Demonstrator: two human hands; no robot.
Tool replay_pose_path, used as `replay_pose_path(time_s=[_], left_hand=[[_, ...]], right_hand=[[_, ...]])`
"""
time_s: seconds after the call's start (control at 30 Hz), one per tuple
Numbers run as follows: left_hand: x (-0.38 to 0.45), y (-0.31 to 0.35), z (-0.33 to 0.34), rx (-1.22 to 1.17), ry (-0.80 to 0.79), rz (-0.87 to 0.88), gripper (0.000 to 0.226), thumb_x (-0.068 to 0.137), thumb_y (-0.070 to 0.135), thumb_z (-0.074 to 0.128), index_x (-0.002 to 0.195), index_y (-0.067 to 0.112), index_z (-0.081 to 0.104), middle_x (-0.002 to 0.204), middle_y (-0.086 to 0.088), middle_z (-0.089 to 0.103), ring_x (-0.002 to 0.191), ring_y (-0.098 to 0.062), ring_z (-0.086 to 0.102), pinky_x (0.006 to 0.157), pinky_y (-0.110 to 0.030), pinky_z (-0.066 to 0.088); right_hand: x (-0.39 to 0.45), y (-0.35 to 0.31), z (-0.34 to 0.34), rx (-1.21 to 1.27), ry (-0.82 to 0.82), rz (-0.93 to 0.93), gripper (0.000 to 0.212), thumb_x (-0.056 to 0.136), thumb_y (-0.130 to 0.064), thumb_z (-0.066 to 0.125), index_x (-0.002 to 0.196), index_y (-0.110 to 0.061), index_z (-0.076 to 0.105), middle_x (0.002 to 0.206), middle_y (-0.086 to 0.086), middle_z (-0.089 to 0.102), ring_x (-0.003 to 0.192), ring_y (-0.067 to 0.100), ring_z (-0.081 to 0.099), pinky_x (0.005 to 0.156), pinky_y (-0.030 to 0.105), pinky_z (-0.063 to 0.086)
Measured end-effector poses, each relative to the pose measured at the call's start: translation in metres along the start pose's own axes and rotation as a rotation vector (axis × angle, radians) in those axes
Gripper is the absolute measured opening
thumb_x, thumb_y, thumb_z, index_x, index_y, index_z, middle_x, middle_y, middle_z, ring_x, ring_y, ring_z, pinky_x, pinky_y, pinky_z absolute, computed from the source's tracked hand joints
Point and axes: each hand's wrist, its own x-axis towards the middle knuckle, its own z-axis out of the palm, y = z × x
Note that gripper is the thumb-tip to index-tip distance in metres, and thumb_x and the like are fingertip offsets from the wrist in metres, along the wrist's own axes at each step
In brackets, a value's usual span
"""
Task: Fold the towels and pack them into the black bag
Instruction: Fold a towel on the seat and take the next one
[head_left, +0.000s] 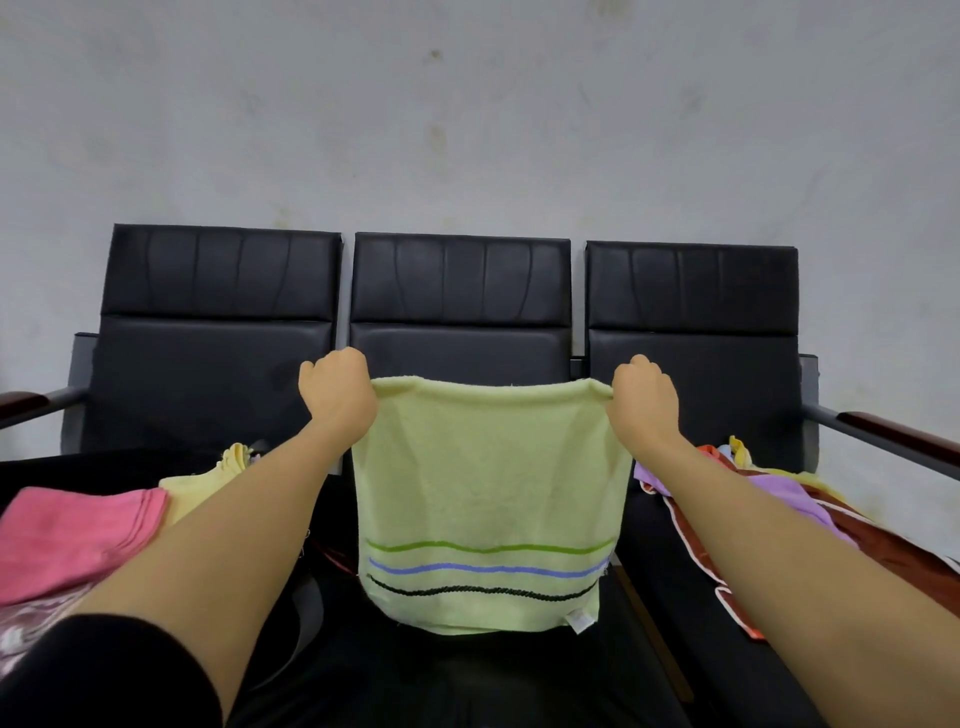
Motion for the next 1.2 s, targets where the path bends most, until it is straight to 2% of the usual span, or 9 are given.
replay_pose_path(time_s=[0.13, 0.27, 0.37, 0.5, 0.63, 0.8, 0.93, 1.03, 1.2], left_hand=[[-0.005, 0.000, -0.001, 0.061, 0.006, 0.032, 0.018, 0.083, -0.004, 0.052, 0.076, 0.011, 0.045, 0.082, -0.004, 0.041, 0.084, -0.025, 0.051, 0.077, -0.031, 0.033], [0.000, 0.007, -0.010, 0.029, -0.036, 0.060, 0.019, 0.084, -0.010, 0.046, 0.080, 0.009, 0.041, 0.076, -0.006, 0.045, 0.079, -0.029, 0.053, 0.068, -0.031, 0.033], [0.006, 0.013, -0.021, 0.050, -0.032, 0.097, 0.027, 0.083, -0.013, 0.044, 0.070, 0.010, 0.037, 0.079, -0.007, 0.050, 0.086, -0.030, 0.056, 0.070, -0.031, 0.035], [0.012, 0.016, -0.032, 0.039, 0.005, 0.146, 0.032, 0.081, -0.015, 0.044, 0.064, 0.010, 0.035, 0.061, -0.001, 0.040, 0.068, -0.026, 0.045, 0.072, -0.031, 0.032], [0.010, 0.016, -0.039, 0.006, 0.025, 0.156, 0.038, 0.078, -0.017, 0.044, 0.059, 0.013, 0.029, 0.057, -0.002, 0.036, 0.052, -0.017, 0.030, 0.070, -0.031, 0.029], [0.002, 0.015, -0.036, 0.083, -0.011, 0.106, 0.035, 0.078, -0.013, 0.047, 0.062, 0.013, 0.030, 0.062, -0.001, 0.037, 0.065, -0.022, 0.042, 0.069, -0.030, 0.030], [-0.003, 0.014, -0.033, 0.100, -0.052, 0.077, 0.034, 0.079, -0.010, 0.048, 0.063, 0.013, 0.030, 0.061, -0.001, 0.038, 0.053, -0.016, 0.034, 0.063, -0.030, 0.030], [-0.005, 0.013, -0.025, 0.101, -0.065, 0.069, 0.031, 0.080, -0.009, 0.048, 0.065, 0.013, 0.031, 0.062, -0.001, 0.038, 0.051, -0.015, 0.032, 0.058, -0.029, 0.029], [-0.012, 0.010, 0.001, 0.064, -0.115, 0.036, 0.017, 0.085, -0.005, 0.046, 0.092, 0.008, 0.038, 0.078, -0.005, 0.051, 0.062, -0.020, 0.045, 0.057, -0.029, 0.033]], right_hand=[[-0.001, -0.002, 0.003, 0.099, 0.024, 0.069, 0.018, 0.087, 0.009, 0.044, 0.085, -0.009, 0.044, 0.098, 0.014, 0.054, 0.075, 0.024, 0.040, 0.067, 0.032, 0.034], [0.008, -0.003, -0.004, 0.087, 0.066, 0.082, 0.021, 0.088, 0.007, 0.043, 0.102, -0.003, 0.054, 0.103, 0.015, 0.054, 0.085, 0.030, 0.050, 0.071, 0.032, 0.033], [0.016, -0.003, -0.012, 0.017, 0.090, 0.083, 0.023, 0.087, 0.005, 0.045, 0.099, -0.005, 0.062, 0.106, 0.013, 0.052, 0.094, 0.029, 0.049, 0.073, 0.031, 0.029], [0.020, -0.002, -0.021, -0.050, 0.118, 0.084, 0.019, 0.087, 0.002, 0.048, 0.092, -0.008, 0.062, 0.104, 0.008, 0.051, 0.094, 0.025, 0.049, 0.074, 0.030, 0.029], [0.018, 0.003, -0.022, -0.016, 0.135, 0.079, 0.020, 0.087, 0.004, 0.046, 0.090, -0.008, 0.062, 0.102, 0.008, 0.053, 0.092, 0.024, 0.049, 0.075, 0.030, 0.031], [0.011, 0.002, -0.022, 0.148, 0.101, 0.110, 0.020, 0.086, 0.010, 0.042, 0.092, -0.002, 0.057, 0.103, 0.014, 0.053, 0.091, 0.030, 0.051, 0.070, 0.033, 0.035], [0.006, 0.003, -0.017, 0.274, 0.056, 0.165, 0.020, 0.087, 0.009, 0.040, 0.098, -0.001, 0.052, 0.105, 0.014, 0.050, 0.077, 0.026, 0.046, 0.064, 0.035, 0.035], [0.004, 0.003, -0.009, 0.378, 0.026, 0.224, 0.021, 0.086, 0.009, 0.038, 0.099, -0.002, 0.051, 0.106, 0.013, 0.050, 0.080, 0.028, 0.049, 0.065, 0.038, 0.040], [-0.004, 0.009, 0.012, 0.444, -0.106, 0.349, 0.027, 0.086, 0.001, 0.038, 0.105, -0.007, 0.055, 0.107, 0.013, 0.056, 0.087, 0.031, 0.054, 0.074, 0.039, 0.044]])
